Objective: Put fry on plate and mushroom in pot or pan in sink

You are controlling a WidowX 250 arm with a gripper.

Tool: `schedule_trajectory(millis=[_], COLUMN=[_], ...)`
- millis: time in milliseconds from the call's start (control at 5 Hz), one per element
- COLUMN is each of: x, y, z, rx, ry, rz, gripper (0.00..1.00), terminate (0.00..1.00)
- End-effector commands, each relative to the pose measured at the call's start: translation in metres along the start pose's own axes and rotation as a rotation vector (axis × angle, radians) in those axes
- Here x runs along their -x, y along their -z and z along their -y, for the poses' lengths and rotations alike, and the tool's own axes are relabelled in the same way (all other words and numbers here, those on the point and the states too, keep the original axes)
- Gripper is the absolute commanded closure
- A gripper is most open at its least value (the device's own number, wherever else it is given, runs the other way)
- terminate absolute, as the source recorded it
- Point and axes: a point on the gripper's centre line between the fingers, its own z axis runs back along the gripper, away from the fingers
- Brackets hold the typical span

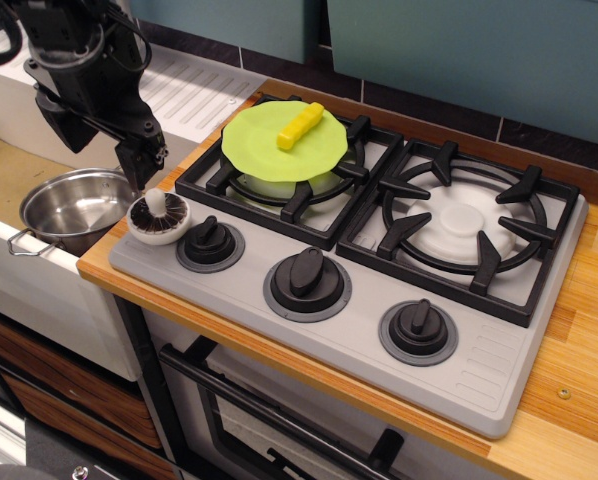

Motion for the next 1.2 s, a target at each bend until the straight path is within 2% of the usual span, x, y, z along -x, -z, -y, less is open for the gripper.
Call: schedule_trajectory(millis=[0, 400, 800, 1000], x=[-0.007, -0.004, 0.001, 0.000], y=[0.000, 0.016, 0.019, 0.025], z=[0.005, 0.015, 0.026, 0.030], rx=[-0.025, 0.000, 0.008, 0.033], ry=[-0.017, -0.042, -0.060, -0.063], rz=[0.072, 0.100, 0.109, 0.119], gripper=[0.00, 0.00, 0.00, 0.00], terminate=[0.00, 0.00, 0.00, 0.00])
